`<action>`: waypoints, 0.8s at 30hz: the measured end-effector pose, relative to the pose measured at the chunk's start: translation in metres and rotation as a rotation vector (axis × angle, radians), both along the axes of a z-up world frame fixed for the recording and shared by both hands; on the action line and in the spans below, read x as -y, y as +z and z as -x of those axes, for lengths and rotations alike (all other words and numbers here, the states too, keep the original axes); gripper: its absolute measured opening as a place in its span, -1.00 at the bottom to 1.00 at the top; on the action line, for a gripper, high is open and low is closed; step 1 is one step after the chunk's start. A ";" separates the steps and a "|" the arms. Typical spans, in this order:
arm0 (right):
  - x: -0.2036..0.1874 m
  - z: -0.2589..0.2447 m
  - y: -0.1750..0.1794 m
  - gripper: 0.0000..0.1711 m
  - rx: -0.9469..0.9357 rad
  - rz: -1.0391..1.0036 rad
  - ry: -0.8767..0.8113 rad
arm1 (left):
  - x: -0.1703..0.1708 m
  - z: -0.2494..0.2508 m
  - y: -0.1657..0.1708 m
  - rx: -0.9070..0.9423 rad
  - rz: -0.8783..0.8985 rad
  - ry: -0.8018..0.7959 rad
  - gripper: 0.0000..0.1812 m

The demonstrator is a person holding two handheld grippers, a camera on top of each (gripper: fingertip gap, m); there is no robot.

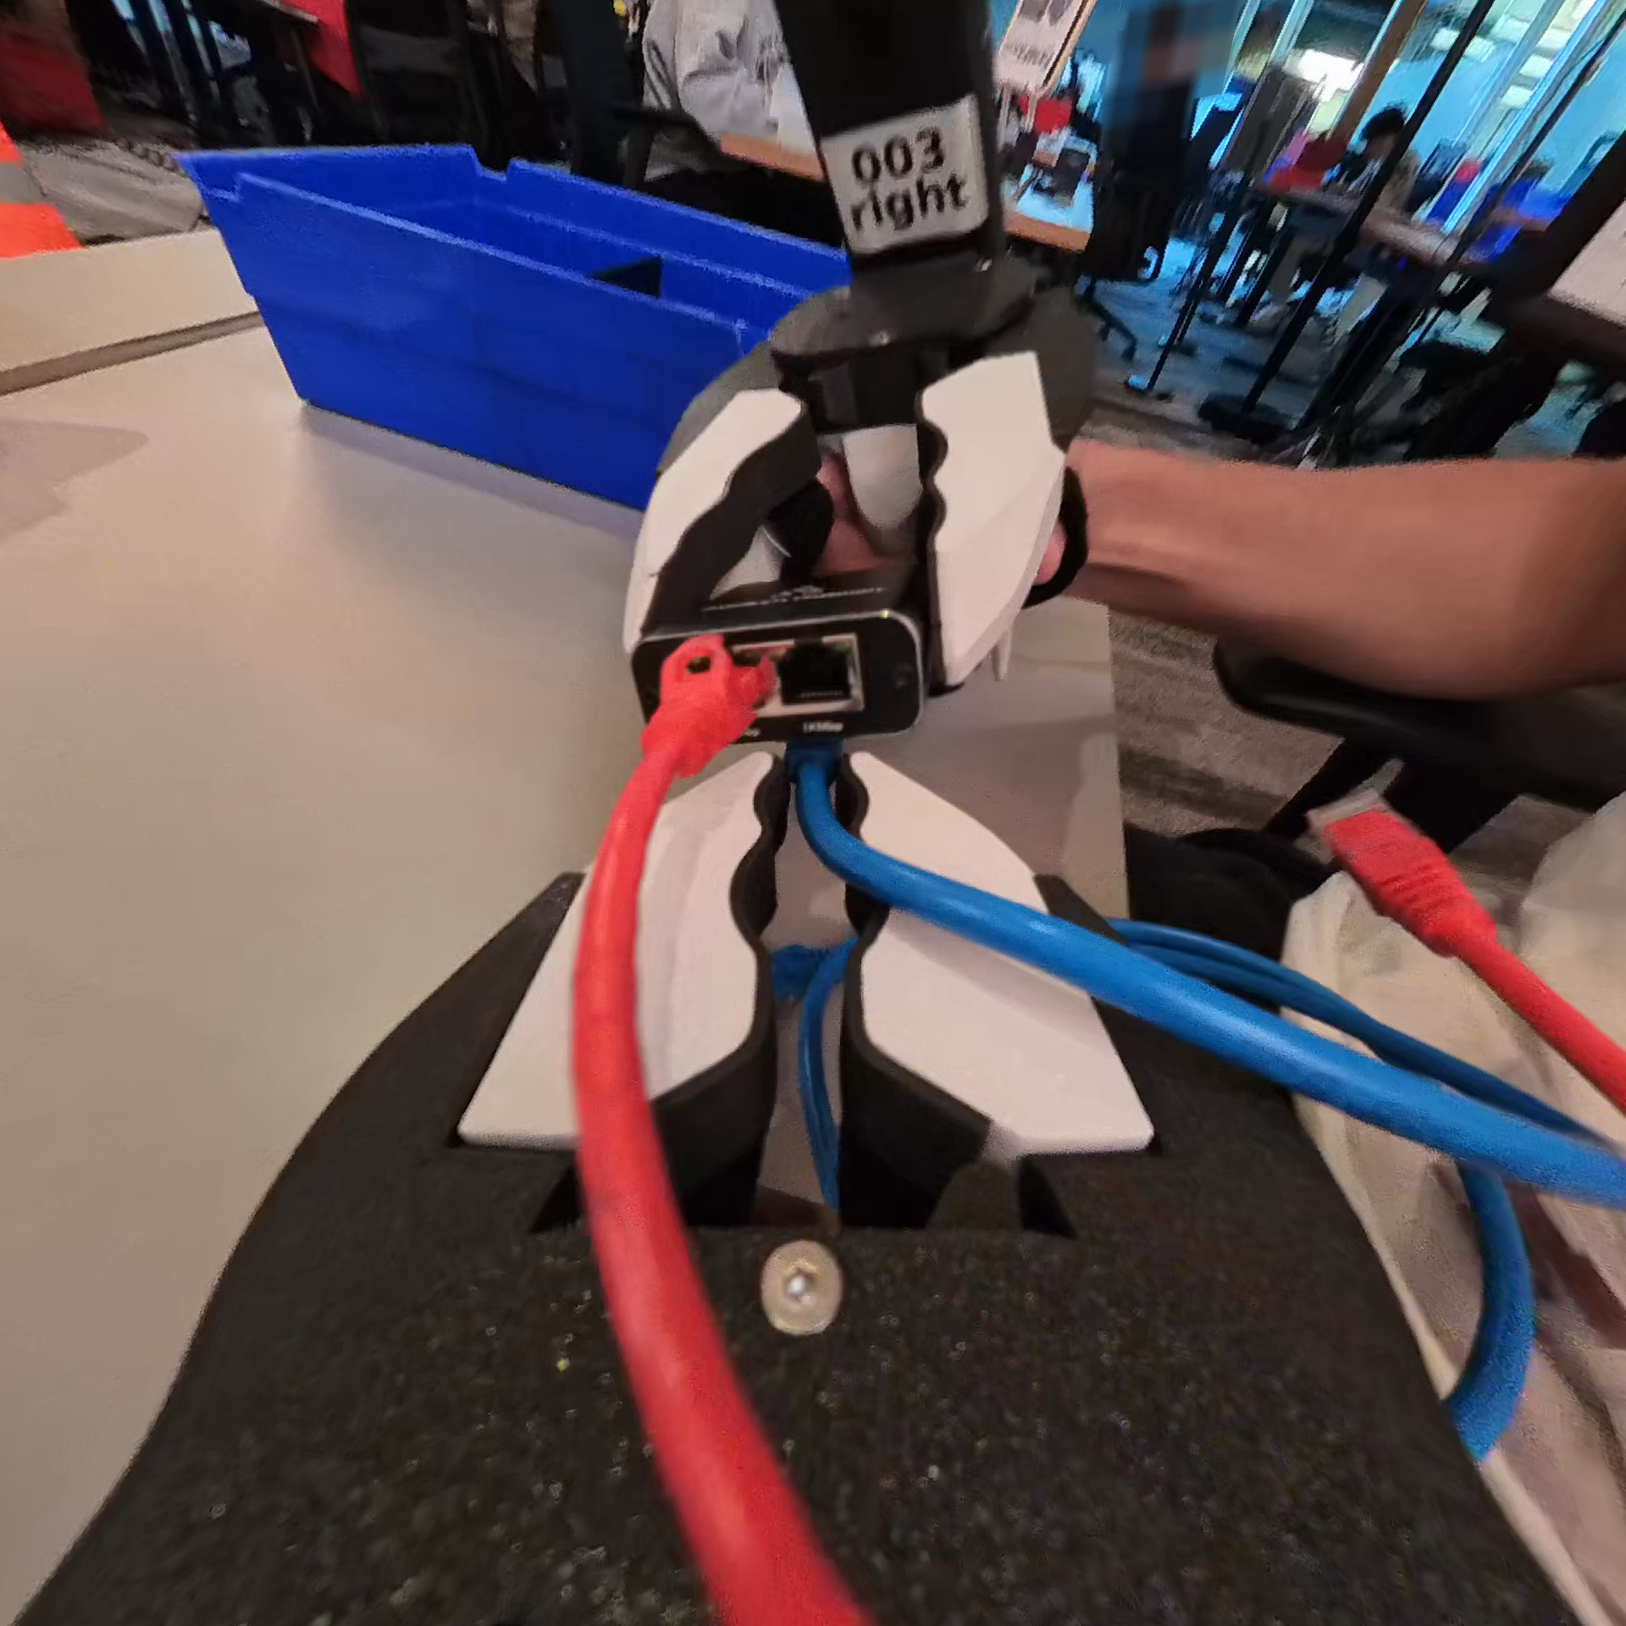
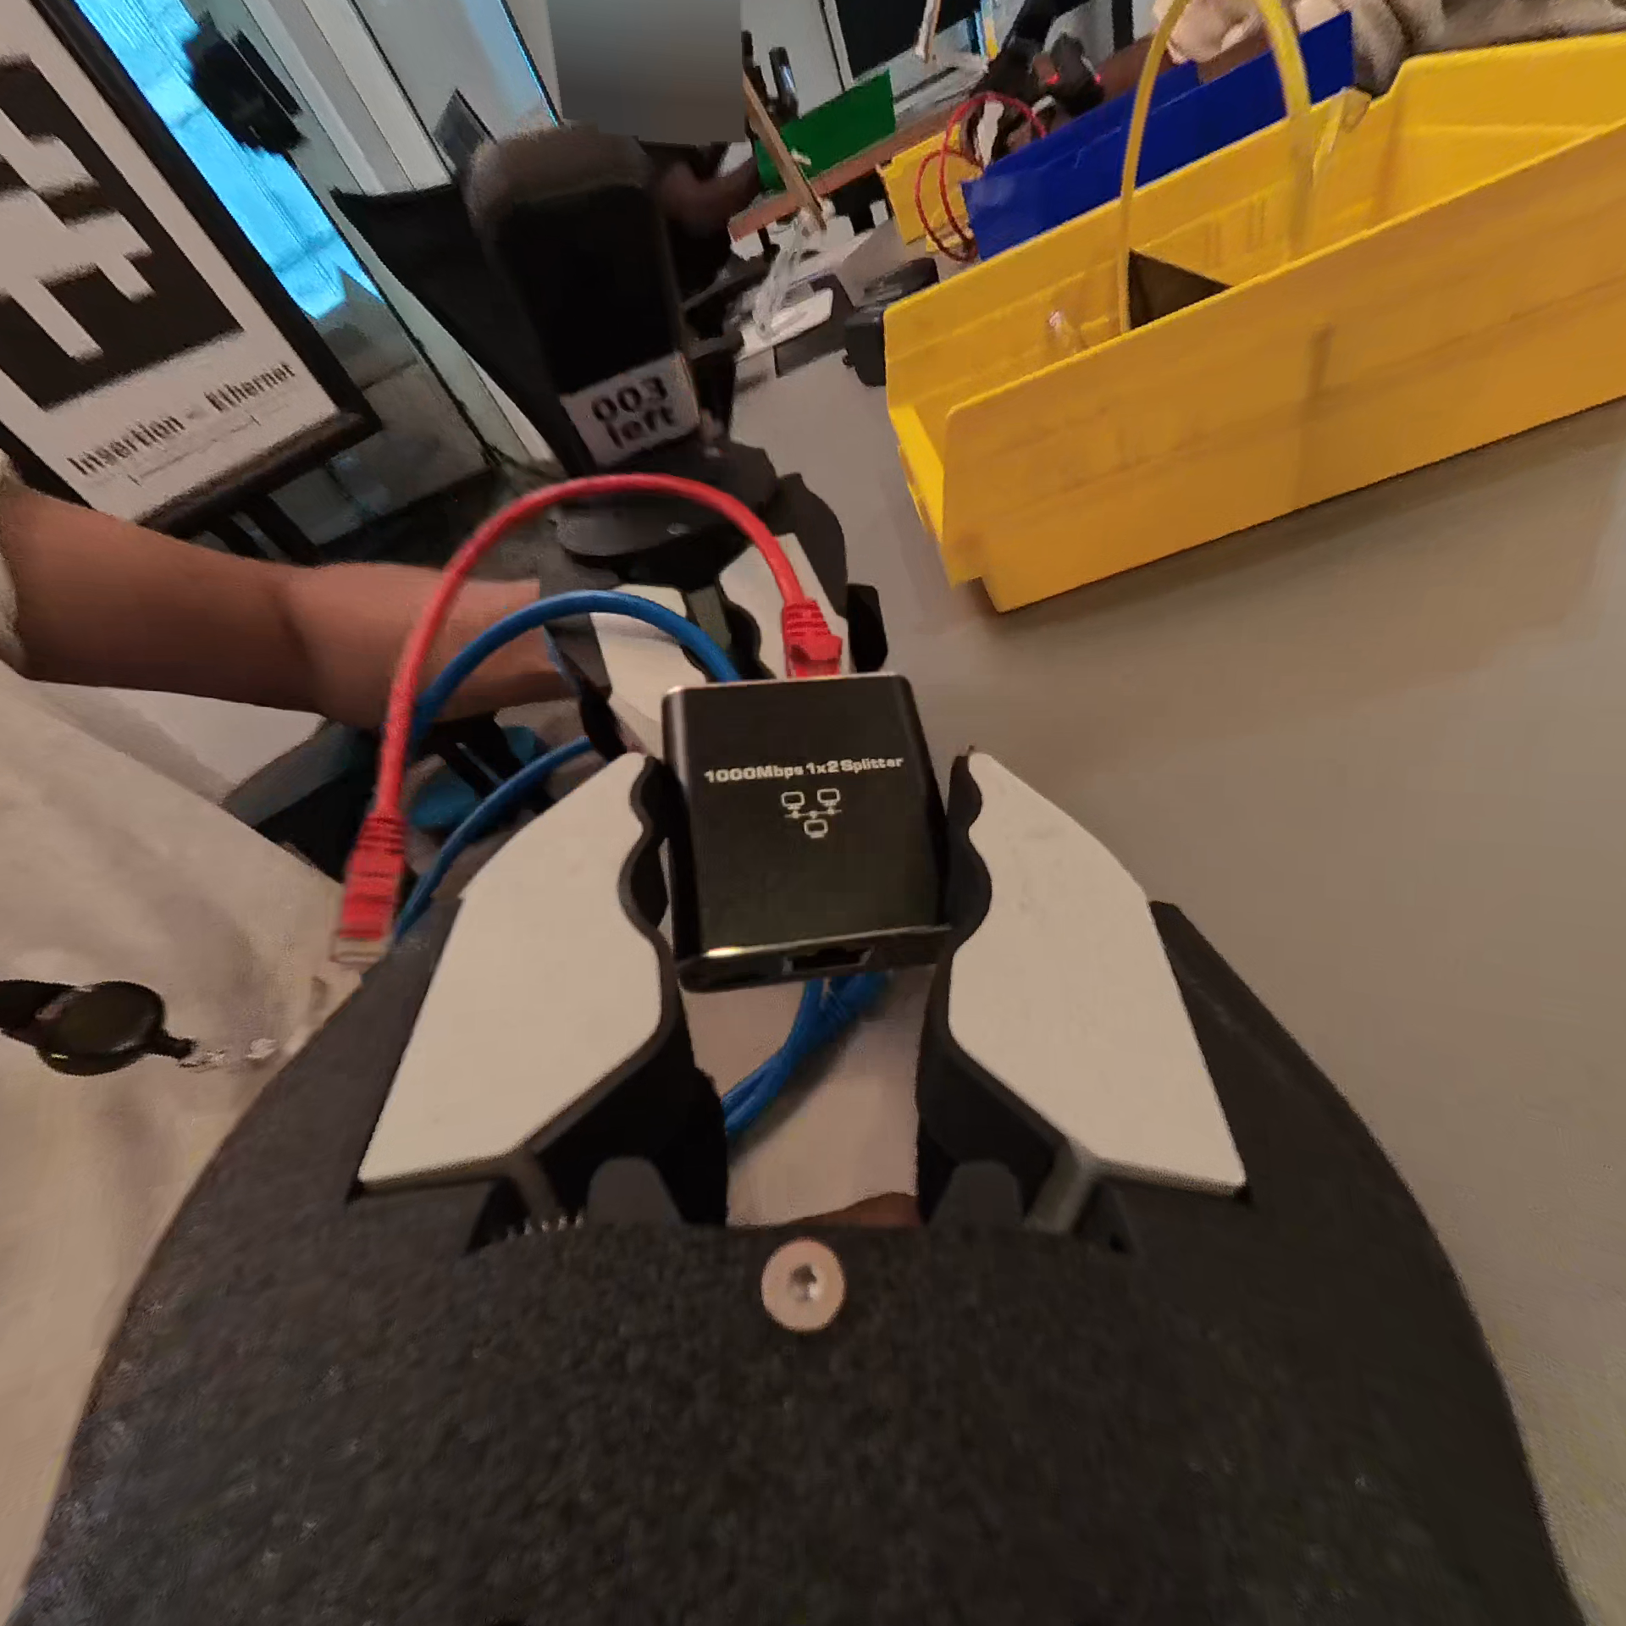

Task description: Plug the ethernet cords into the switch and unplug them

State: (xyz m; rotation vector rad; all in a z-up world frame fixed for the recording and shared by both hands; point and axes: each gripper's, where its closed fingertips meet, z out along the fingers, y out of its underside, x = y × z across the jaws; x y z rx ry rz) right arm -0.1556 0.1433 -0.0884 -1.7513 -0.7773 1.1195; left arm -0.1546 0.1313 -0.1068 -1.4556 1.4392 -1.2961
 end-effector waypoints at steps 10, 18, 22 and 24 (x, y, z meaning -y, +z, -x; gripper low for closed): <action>0.004 -0.002 -0.062 -0.44 0.495 -0.133 -0.044 | 0.005 -0.001 -0.020 -0.134 -0.123 -0.021 -0.89; -0.006 -0.019 -0.042 -0.68 0.500 -0.371 -0.180 | -0.011 0.020 -0.018 -0.172 -0.199 0.029 -0.89; -0.014 -0.037 -0.030 -0.69 0.478 -0.494 -0.280 | -0.010 0.035 -0.005 -0.100 -0.089 0.032 -0.89; -0.014 -0.043 -0.015 -0.69 0.445 -0.645 -0.336 | -0.006 0.033 0.015 0.013 0.069 0.021 -0.89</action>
